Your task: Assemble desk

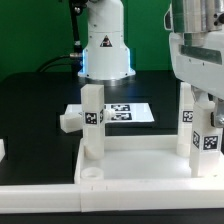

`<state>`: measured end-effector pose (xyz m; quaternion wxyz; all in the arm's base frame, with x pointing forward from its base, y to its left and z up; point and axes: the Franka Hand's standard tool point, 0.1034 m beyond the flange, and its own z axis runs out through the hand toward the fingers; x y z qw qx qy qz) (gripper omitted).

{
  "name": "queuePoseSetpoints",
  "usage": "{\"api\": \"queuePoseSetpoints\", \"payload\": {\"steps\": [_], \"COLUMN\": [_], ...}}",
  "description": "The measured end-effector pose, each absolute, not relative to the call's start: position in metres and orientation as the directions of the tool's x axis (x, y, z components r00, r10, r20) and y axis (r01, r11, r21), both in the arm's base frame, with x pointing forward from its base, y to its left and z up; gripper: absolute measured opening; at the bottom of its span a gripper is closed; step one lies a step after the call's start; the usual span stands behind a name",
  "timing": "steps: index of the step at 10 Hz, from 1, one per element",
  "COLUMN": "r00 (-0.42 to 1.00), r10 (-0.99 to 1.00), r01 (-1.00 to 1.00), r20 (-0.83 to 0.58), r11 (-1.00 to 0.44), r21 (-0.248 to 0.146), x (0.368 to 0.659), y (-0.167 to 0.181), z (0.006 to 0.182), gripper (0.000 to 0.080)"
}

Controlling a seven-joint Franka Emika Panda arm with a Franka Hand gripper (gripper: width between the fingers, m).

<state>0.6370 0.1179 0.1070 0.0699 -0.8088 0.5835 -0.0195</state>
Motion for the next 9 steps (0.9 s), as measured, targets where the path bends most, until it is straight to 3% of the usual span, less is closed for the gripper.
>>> {"api": "queuePoseSetpoints", "payload": {"steps": [1,2,5,6,7,9], "r00": [0.498,0.591,0.724,0.806,0.917,0.981], "r10": [-0.867,-0.806,-0.690,-0.591,-0.389,-0.131], "r01": [-0.860,-0.800,-0.682,-0.583,-0.382,-0.125], "r20": [-0.023,-0.013,0.013,0.042,0.092,0.142], "r11": [-0.491,-0.584,-0.718,-0.803,-0.920,-0.991], "r21": [-0.140,-0.136,-0.137,-0.122,-0.083,-0.053], "x": [0.6378,0.6375,0.6377,0.6383,0.6404,0.6441], "y": [0.1175,0.1176,0.1165,0.1155,0.1141,0.1122], "z": [0.1073,0.1072,0.1069,0.1072,0.1083,0.1086], "gripper": [0.0542,0.0626,0.0648,0.0648,0.0649,0.0649]}}
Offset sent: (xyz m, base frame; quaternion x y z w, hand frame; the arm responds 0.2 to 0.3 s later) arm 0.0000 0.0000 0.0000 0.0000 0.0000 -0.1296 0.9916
